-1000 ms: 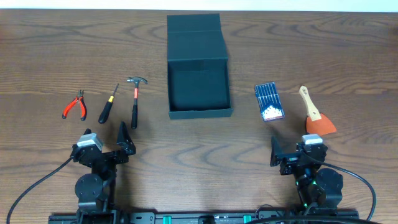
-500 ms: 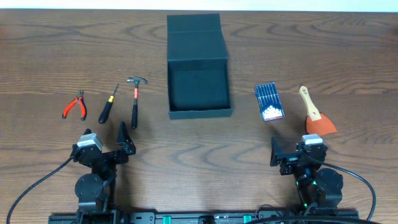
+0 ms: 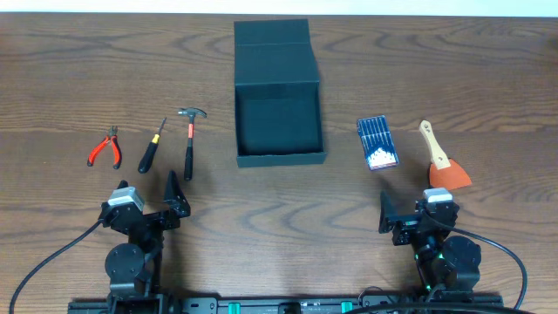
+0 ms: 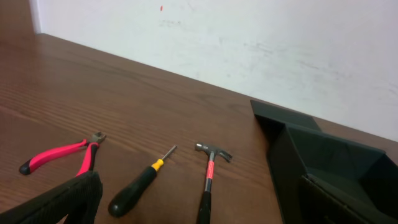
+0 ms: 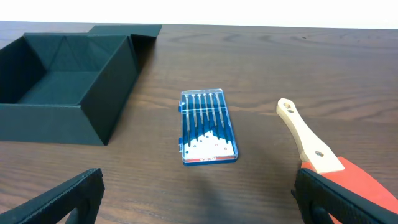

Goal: Pack container

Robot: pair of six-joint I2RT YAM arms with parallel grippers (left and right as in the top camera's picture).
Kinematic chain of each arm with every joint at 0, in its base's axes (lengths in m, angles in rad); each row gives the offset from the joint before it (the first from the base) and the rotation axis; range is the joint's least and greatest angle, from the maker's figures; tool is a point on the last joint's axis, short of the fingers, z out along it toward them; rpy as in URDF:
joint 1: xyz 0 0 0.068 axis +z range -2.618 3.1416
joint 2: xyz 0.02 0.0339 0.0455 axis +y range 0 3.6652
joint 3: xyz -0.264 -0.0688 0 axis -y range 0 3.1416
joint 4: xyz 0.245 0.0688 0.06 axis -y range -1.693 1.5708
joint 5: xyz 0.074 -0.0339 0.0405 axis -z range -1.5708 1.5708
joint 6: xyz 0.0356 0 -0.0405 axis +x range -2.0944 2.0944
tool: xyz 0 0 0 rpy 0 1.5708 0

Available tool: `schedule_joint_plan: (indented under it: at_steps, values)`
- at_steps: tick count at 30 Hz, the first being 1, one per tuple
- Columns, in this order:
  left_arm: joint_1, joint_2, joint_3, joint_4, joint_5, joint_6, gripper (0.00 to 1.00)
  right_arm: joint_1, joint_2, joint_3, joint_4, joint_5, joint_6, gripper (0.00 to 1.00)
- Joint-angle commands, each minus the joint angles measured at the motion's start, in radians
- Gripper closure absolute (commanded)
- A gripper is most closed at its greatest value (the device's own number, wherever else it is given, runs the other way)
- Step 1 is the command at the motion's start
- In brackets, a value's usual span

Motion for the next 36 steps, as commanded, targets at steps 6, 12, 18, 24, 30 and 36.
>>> schedule_joint_plan:
  at_steps: [6, 12, 18, 24, 30, 36]
  values:
    - [0.005, 0.0, -0.024, -0.016, 0.002, -0.002, 0.02, -0.007, -0.002, -0.005, 0.0, 0.0, -0.015, 0.01]
    - [0.005, 0.0, -0.024, -0.016, 0.002, -0.002, 0.02, -0.007, -0.002, -0.005, 0.0, 0.0, -0.015, 0.01]
    - [0.005, 0.0, -0.024, -0.016, 0.002, -0.002, 0.01, -0.007, -0.002, -0.005, 0.003, -0.059, 0.024, 0.01]
    - [0.005, 0.0, -0.024, -0.017, 0.026, -0.025, 0.02, -0.007, -0.002, -0.005, 0.004, -0.102, 0.038, 0.01]
    - [0.005, 0.002, -0.011, -0.034, 0.054, -0.119, 0.02, -0.007, 0.014, -0.002, 0.067, -0.102, 0.045, 0.01]
    - [0.005, 0.062, 0.122, -0.056, 0.078, -0.094, 0.02, -0.007, 0.163, 0.066, 0.157, -0.094, 0.045, 0.01]
